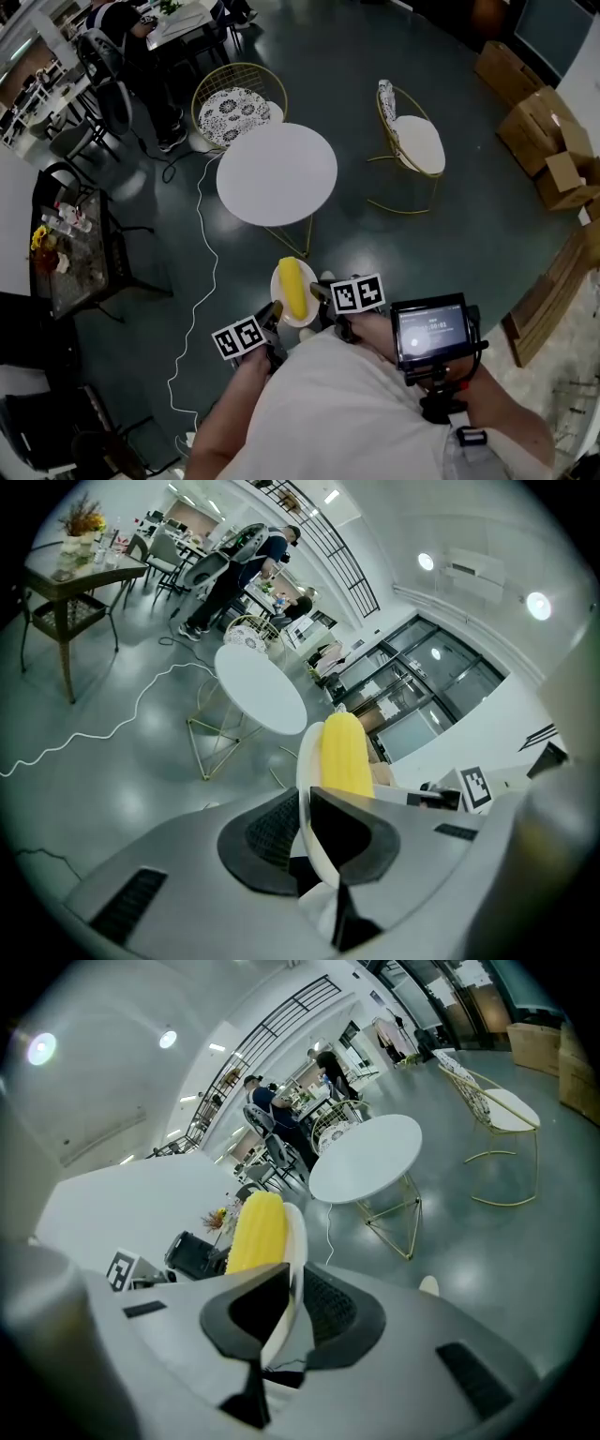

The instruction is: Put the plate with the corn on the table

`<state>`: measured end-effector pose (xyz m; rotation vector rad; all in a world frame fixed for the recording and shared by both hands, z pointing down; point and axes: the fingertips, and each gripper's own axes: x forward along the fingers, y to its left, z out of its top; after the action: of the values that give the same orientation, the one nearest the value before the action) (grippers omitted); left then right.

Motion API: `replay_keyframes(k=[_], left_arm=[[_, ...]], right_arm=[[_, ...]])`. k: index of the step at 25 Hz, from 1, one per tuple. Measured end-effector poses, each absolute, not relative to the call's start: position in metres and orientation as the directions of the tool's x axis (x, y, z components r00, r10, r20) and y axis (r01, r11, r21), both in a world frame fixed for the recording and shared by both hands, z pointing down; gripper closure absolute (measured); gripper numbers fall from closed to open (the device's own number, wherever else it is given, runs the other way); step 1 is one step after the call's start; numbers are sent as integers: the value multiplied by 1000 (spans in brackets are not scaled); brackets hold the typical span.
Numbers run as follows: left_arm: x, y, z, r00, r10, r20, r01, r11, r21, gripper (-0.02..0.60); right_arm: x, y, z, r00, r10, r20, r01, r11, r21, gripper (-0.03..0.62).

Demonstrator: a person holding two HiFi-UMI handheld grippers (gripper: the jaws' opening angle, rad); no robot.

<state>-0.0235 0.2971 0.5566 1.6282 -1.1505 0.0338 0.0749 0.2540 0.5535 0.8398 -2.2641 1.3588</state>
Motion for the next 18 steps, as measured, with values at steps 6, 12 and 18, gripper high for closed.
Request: replay_keyframes(k=[6,12,18], left_arm=[[-31,298,557,514,-661,547,-680,74,729,540],[-37,296,554,512,-665,543,-679,74,731,540],[-45,298,556,512,-668,540,-681,68,730,540]], right_arm=[[67,252,553,-763,-285,580,-646,368,-669,542],[60,250,551,-762,-278,585,-647,373,-665,541],[53,254,553,-759,-277,589,-650,375,-661,541]])
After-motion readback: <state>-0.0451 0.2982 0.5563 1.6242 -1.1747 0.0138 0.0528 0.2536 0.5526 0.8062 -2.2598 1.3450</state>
